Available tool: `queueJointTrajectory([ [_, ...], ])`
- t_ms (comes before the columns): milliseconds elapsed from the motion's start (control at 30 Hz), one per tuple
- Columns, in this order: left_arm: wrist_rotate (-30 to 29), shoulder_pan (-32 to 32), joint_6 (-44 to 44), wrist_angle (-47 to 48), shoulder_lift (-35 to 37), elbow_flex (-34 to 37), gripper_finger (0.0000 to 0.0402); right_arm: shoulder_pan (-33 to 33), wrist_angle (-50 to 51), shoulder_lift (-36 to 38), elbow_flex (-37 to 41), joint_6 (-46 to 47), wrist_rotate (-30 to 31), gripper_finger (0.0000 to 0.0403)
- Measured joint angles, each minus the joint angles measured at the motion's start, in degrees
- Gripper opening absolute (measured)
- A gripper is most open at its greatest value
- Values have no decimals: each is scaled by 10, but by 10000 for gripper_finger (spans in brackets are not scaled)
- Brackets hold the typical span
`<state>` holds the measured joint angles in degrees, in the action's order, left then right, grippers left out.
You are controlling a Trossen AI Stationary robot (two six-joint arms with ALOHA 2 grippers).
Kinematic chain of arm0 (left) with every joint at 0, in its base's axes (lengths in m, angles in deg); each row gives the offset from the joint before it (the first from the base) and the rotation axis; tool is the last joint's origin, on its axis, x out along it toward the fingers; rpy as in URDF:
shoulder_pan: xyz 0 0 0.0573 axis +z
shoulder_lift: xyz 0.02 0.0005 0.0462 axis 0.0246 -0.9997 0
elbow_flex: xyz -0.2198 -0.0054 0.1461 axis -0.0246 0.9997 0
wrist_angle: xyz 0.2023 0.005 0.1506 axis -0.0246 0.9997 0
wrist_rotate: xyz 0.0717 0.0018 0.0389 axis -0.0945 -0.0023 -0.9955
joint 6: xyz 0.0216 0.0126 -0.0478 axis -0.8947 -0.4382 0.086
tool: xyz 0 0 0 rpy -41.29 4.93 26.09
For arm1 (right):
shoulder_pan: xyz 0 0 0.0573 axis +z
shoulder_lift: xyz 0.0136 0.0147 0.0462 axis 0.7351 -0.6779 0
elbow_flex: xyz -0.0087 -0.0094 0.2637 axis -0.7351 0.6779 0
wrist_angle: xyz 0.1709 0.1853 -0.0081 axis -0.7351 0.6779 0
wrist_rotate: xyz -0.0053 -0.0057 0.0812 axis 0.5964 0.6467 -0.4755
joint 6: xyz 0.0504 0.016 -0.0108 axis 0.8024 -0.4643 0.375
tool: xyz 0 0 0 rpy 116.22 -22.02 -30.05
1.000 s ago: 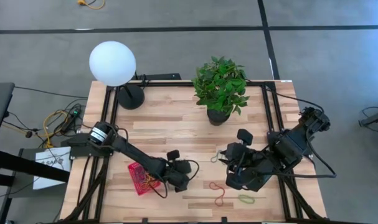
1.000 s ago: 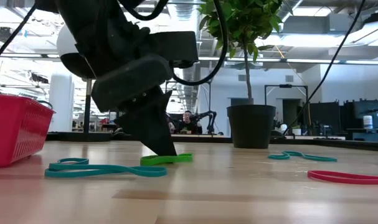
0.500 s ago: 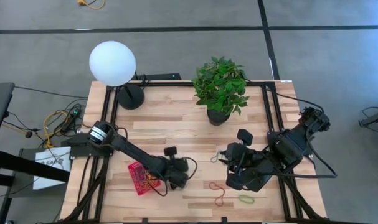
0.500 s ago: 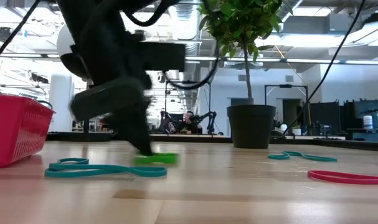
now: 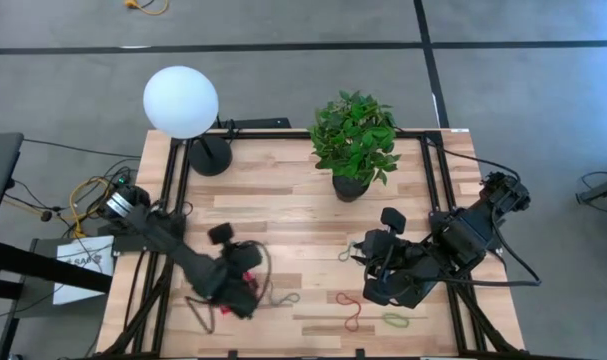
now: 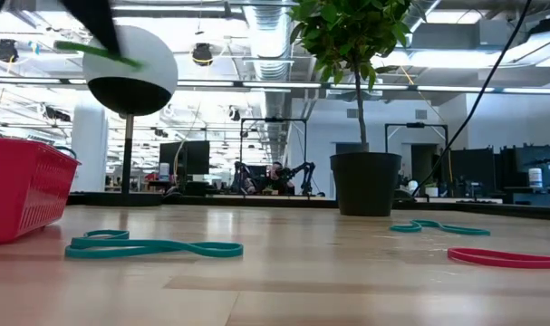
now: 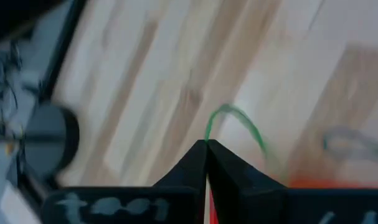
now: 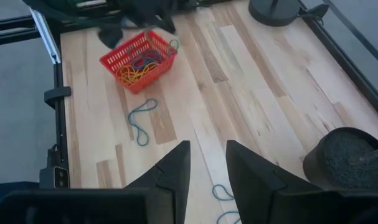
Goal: Pick and place items into bin
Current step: Put the green rubber band into the red bin
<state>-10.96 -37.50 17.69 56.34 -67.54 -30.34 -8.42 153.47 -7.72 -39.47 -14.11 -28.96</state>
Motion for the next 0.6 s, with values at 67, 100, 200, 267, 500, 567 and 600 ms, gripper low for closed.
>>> queueJointTrajectory([
  [67, 29, -20, 45, 35, 7, 6, 0, 0, 0, 0, 0, 0, 0, 98],
  [100, 39, -30, 62, 50, 8, 12, 0, 0, 0, 0, 0, 0, 0, 98],
  [200, 47, -55, 84, 47, 7, 37, 0, 0, 0, 0, 0, 0, 0, 98],
  [267, 47, -65, 82, 20, 7, 58, 0, 0, 0, 0, 0, 0, 0, 98],
  [500, 43, -70, 47, -61, 7, 131, 0, 0, 0, 0, 0, 0, 0, 98],
  [567, 43, -68, 35, -81, 7, 151, 0, 0, 0, 0, 0, 0, 0, 98],
  [600, 46, -68, 31, -85, 7, 158, 0, 0, 0, 0, 0, 0, 0, 98],
])
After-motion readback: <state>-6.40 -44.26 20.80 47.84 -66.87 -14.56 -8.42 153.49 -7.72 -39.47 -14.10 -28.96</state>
